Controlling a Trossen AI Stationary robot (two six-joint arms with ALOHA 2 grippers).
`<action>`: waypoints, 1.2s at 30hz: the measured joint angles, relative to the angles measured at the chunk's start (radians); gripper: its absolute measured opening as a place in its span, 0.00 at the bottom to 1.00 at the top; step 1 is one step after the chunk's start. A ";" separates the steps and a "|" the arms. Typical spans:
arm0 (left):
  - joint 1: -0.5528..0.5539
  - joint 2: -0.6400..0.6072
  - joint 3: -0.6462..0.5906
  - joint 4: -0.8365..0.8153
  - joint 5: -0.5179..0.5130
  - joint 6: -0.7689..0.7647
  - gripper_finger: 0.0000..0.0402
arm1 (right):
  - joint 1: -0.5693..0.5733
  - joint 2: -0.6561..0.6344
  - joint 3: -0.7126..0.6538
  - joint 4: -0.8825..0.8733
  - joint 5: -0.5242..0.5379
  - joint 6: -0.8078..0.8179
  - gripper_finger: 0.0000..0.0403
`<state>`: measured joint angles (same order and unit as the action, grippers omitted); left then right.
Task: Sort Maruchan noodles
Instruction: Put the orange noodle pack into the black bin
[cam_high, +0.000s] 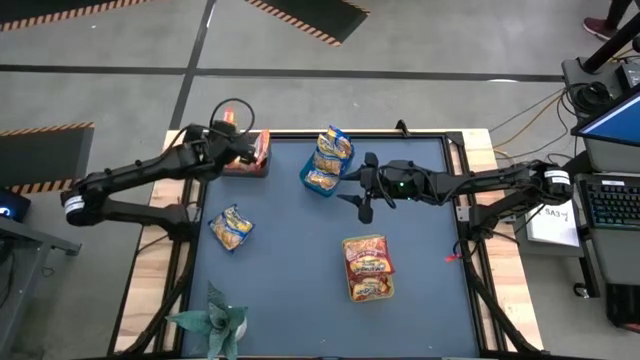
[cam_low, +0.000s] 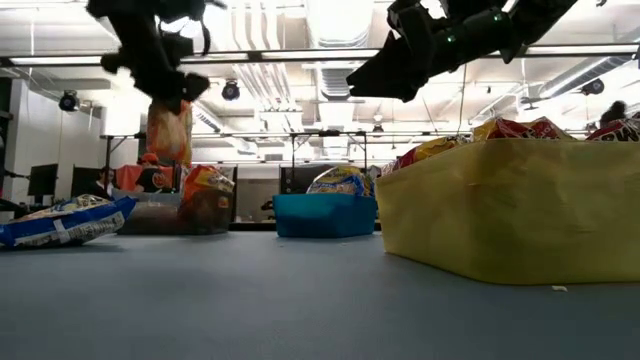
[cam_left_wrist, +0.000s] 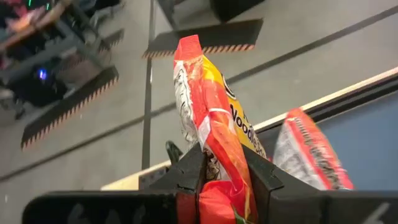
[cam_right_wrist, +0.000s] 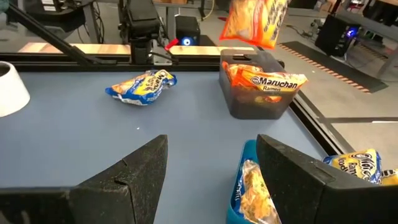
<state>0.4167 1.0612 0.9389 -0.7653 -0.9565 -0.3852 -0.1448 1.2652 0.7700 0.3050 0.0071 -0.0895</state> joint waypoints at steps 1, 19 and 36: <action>0.022 0.001 -0.019 0.021 0.010 -0.003 0.12 | 0.000 0.000 0.000 0.000 0.000 0.000 0.58; 0.250 0.011 -0.298 0.532 0.294 0.010 0.12 | 0.000 0.000 0.000 0.000 -0.005 0.003 0.58; 0.253 0.015 -0.330 0.560 0.291 -0.004 0.21 | 0.000 0.000 0.000 0.014 -0.005 0.012 0.58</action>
<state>0.6697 1.0759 0.6088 -0.2056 -0.6651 -0.3893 -0.1448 1.2655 0.7700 0.3195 0.0025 -0.0776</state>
